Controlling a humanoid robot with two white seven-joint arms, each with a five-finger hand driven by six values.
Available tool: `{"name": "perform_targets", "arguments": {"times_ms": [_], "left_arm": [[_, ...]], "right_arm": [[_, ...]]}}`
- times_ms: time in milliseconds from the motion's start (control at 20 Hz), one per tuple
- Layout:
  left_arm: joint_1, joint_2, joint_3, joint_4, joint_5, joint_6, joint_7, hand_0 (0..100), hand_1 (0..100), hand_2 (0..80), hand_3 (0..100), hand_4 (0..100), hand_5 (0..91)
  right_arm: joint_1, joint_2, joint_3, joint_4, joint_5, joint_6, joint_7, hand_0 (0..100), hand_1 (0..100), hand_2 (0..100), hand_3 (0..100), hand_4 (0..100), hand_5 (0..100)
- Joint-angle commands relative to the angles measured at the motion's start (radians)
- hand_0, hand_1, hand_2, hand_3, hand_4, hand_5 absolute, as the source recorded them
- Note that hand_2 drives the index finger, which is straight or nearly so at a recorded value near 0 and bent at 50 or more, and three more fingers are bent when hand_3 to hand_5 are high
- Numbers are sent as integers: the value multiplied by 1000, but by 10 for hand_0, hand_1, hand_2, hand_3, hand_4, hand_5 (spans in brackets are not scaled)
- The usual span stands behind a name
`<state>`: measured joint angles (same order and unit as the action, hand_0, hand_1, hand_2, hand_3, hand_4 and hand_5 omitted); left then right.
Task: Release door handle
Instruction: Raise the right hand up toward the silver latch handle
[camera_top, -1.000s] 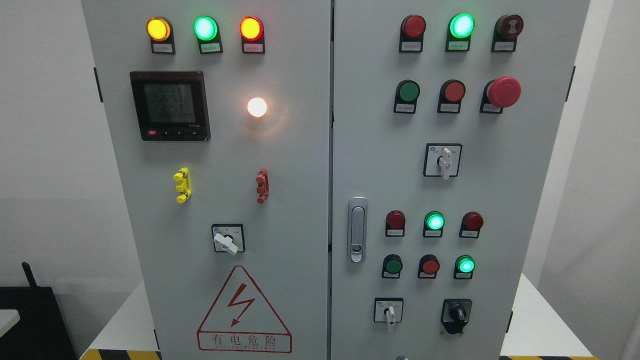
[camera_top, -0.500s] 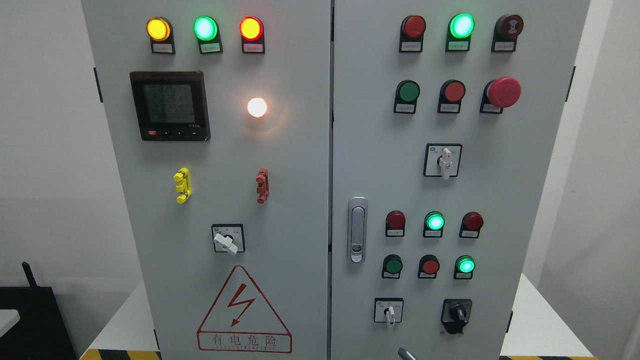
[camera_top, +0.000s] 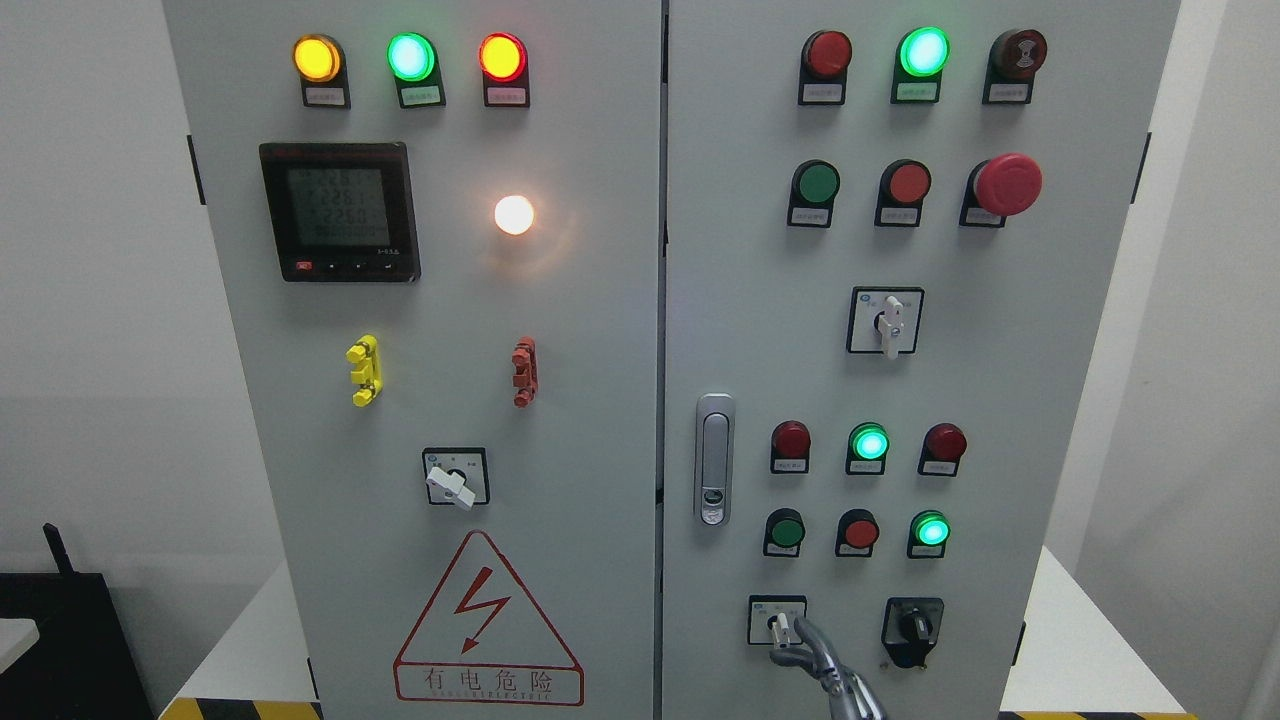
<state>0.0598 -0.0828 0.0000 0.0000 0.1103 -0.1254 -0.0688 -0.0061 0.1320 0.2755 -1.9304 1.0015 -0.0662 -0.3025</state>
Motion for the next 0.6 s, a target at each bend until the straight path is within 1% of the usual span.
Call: {"name": "perform_targets", "arguments": {"times_ms": [0, 50, 100, 200, 300, 400, 550], "left_arm": [[0, 0, -12, -15, 0, 0, 0, 120, 389, 0, 0, 0, 0], [0, 0, -12, -15, 0, 0, 0, 120, 389, 0, 0, 0, 0], [0, 0, -12, -15, -1, 0, 0, 120, 389, 0, 0, 0, 0], [0, 0, -12, -15, 0, 0, 0, 120, 389, 0, 0, 0, 0], [0, 0, -12, -15, 0, 0, 0, 120, 389, 0, 0, 0, 0], [0, 0, -12, -15, 0, 0, 1, 120, 389, 0, 0, 0, 0], [0, 0, -12, -15, 0, 0, 0, 120, 389, 0, 0, 0, 0]], "right_arm": [[-144, 6, 40, 165, 253, 69, -26, 376, 444, 0, 1000, 919, 950], [-153, 6, 47, 178, 278, 71, -24, 371, 445, 0, 1000, 990, 964], [-163, 8, 54, 185, 305, 74, -21, 368, 443, 0, 1000, 1000, 975], [-181, 8, 60, 203, 342, 104, -15, 365, 438, 0, 1000, 1000, 986], [-215, 8, 76, 226, 351, 147, 5, 366, 435, 1, 1000, 1000, 992], [-241, 8, 85, 238, 361, 175, 31, 367, 431, 16, 1000, 1000, 993], [-273, 8, 85, 255, 370, 180, 46, 371, 423, 39, 1000, 1000, 994]]}}
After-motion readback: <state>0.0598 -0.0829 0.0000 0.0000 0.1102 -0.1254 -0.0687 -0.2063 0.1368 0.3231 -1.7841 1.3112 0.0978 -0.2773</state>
